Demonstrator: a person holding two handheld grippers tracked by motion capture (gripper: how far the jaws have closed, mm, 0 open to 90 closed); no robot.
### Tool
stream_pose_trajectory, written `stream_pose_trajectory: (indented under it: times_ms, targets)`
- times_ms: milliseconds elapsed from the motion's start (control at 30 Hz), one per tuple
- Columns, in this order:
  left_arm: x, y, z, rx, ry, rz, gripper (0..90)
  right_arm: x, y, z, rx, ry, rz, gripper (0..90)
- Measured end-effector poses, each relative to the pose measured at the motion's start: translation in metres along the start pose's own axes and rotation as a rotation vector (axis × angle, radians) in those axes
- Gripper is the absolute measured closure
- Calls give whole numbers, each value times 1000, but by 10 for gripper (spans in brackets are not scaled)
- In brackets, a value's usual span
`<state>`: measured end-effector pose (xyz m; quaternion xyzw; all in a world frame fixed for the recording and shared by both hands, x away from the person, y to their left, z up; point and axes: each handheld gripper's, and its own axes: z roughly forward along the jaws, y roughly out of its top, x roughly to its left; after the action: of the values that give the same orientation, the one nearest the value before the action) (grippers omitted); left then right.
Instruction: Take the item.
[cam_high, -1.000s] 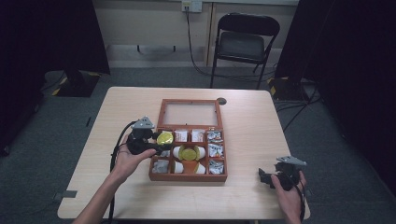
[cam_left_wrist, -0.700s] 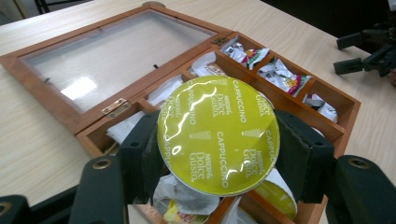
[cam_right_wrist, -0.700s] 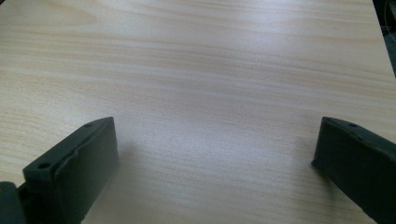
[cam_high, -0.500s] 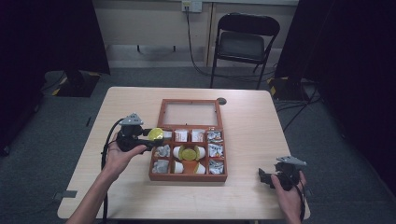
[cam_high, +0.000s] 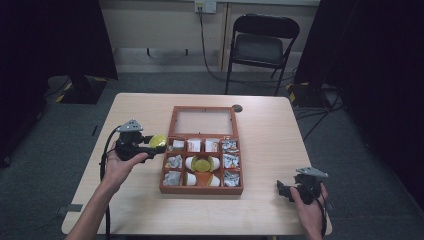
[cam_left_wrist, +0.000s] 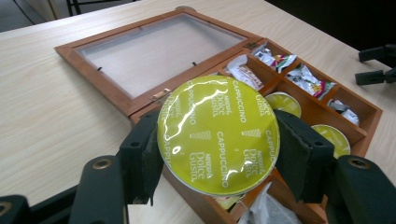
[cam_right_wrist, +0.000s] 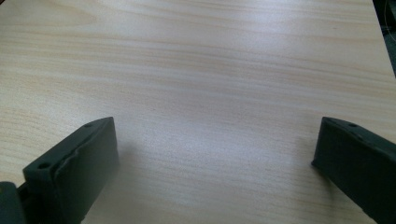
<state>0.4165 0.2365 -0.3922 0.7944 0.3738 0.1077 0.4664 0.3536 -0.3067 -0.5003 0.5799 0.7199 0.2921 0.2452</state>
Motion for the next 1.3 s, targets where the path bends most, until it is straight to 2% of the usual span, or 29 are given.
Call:
stream_pose_trajectory:
  times_ms: [300, 733, 1000, 1133, 1300]
  targets:
    - [10, -3, -6, 2, 23, -2, 383, 0, 0, 0, 0, 0, 0, 0]
    - [29, -17, -1, 5, 90, -46, 383, 0, 0, 0, 0, 0, 0, 0]
    - [43, -30, 7, 45, 122, -65, 383, 0, 0, 0, 0, 0, 0, 0]
    - [46, -35, 11, 56, 116, -84, 383, 0, 0, 0, 0, 0, 0, 0]
    - [47, -39, 18, 91, 129, -69, 383, 0, 0, 0, 0, 0, 0, 0]
